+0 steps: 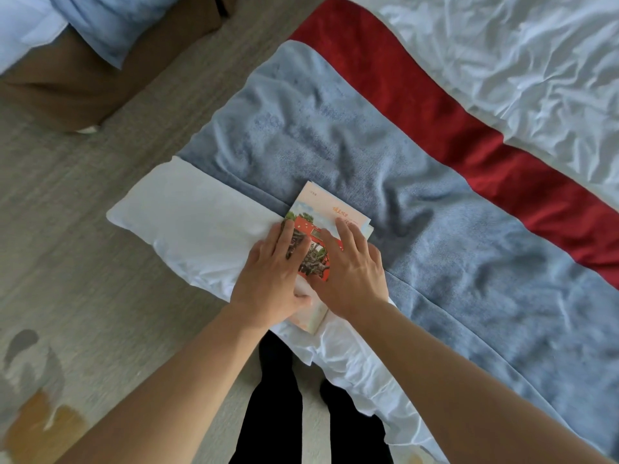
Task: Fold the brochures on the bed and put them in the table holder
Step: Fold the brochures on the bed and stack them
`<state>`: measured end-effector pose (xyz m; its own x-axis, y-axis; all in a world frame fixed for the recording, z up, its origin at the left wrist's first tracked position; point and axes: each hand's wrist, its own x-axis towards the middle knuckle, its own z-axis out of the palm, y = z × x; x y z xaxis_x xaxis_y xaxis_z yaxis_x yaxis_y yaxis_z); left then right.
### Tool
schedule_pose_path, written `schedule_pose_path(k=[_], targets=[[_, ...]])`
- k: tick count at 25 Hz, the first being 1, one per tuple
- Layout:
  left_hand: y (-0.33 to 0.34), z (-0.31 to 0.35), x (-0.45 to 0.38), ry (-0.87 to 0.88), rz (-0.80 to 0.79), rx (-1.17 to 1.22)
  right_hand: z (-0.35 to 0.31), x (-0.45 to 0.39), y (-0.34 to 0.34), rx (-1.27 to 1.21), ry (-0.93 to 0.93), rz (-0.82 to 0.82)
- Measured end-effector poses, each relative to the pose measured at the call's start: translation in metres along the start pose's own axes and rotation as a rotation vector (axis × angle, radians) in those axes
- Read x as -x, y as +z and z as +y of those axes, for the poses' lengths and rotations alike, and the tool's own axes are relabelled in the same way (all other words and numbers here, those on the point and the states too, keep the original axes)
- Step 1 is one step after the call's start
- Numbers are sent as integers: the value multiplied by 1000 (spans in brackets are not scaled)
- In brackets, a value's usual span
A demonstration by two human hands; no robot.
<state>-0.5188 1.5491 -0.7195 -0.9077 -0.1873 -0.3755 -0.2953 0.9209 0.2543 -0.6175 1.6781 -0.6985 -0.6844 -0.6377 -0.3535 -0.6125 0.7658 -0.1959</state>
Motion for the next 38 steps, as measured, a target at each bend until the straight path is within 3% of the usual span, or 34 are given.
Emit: schedule_pose_path(k=[15,18,25,34,38], targets=[[-5,25,-10,-79,-78,-152,9,-21,-7,128,47,-47],[-18,50,-16,-129,1,-109,31,-7,-18,83,26,-6],[-18,216,-66,50,35,67,181,76,-50,-63,181,104],[28,466,-102,376,-91,50,432,242,-61,-81,682,204],[41,548,-112,467,-115,61,500,298,-59,-111,849,237]])
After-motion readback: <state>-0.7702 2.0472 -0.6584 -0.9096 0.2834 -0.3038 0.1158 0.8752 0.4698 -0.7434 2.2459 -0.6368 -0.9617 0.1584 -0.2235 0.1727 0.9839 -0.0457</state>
